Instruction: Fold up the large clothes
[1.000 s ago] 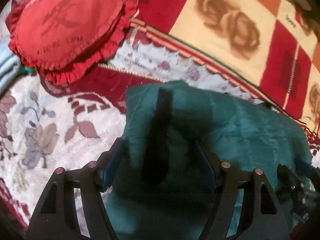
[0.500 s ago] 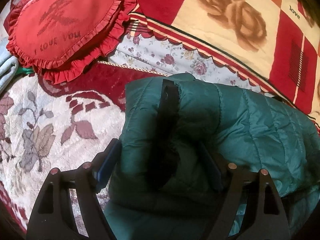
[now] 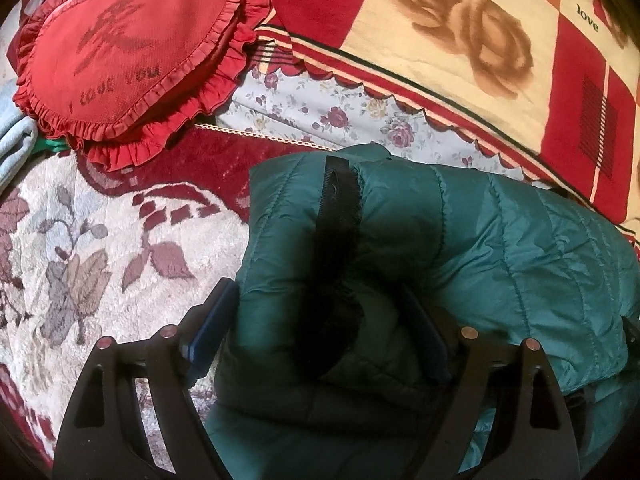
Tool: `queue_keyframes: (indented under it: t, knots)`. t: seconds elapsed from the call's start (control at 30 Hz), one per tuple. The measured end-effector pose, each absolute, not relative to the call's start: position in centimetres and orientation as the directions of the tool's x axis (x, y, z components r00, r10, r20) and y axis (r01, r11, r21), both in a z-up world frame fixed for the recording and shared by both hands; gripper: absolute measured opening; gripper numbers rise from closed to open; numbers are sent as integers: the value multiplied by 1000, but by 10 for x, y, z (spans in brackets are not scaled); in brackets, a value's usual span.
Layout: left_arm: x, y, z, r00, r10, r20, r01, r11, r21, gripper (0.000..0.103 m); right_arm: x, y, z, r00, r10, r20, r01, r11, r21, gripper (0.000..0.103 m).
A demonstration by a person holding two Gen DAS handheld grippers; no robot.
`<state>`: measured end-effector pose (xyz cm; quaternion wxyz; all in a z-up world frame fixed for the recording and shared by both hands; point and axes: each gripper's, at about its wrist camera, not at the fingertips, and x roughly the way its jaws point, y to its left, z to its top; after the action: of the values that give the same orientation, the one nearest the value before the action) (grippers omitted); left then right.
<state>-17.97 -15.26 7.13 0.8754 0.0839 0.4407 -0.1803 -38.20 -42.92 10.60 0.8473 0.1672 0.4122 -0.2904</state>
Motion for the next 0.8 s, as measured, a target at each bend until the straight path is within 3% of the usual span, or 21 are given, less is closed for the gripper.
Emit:
queue_keyframes:
  t: [0.47, 0.8]
  knots:
    - [-243, -106, 113, 562, -268, -783, 457, 889, 23, 84, -461, -372, 175, 618, -305, -724, 563, 815, 137, 84]
    - [-295, -48, 121, 511, -324, -796, 447, 891, -76, 84, -516, -330, 172, 626, -231, -744, 507, 846, 164, 85]
